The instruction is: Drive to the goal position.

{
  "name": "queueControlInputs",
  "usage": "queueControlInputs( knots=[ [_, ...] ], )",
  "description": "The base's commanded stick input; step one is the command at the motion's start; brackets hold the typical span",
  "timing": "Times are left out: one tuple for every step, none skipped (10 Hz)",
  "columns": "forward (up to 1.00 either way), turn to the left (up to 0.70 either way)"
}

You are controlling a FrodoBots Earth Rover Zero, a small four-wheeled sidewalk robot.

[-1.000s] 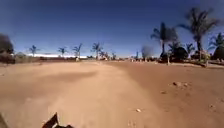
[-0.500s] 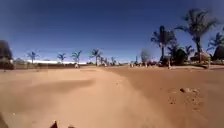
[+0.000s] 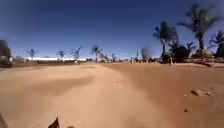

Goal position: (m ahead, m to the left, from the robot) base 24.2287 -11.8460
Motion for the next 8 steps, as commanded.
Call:
queueControlInputs(
  knots=[
    [0.7, 0.0],
    [0.7, 0.0],
    [0.7, 0.0],
    [0.7, 0.0],
    [0.7, 0.0],
    [0.7, 0.0],
    [0.7, 0.0],
    [0.7, 0.0]
  ],
)
